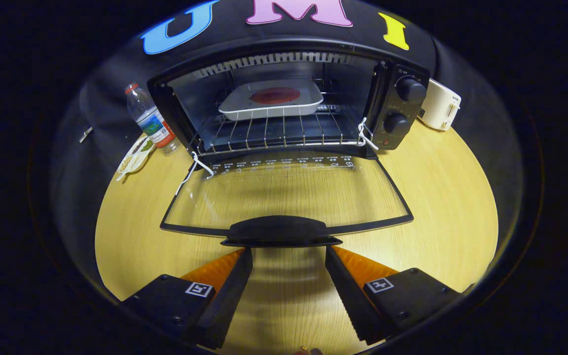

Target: Open the toaster oven, put the food inside, and close the toaster oven door.

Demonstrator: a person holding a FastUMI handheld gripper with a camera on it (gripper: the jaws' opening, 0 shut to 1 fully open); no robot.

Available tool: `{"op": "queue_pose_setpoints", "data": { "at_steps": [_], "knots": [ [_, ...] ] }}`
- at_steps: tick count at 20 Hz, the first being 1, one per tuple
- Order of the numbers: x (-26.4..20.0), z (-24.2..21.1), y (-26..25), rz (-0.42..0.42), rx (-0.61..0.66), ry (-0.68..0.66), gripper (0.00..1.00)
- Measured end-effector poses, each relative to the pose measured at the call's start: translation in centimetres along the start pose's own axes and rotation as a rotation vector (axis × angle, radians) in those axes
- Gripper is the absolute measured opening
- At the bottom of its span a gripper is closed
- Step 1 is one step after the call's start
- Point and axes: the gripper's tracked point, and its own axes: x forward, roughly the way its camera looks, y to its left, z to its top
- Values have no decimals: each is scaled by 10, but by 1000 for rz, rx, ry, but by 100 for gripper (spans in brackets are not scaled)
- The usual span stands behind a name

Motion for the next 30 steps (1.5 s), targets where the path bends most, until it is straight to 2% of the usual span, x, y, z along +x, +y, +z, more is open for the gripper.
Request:
{"op": "queue_pose_setpoints", "data": {
  "at_steps": [7, 16, 21, 25, 30],
  "knots": [
    [-52, 53, 1, 44, 52, -254, 98],
    [-86, 51, 10, 77, -17, -307, 99],
    [-128, 85, -20, 117, 54, -405, 99],
    [-225, 151, -46, 121, 78, -617, 99],
    [-391, 249, -66, 105, 46, -976, 98]
  ]
}}
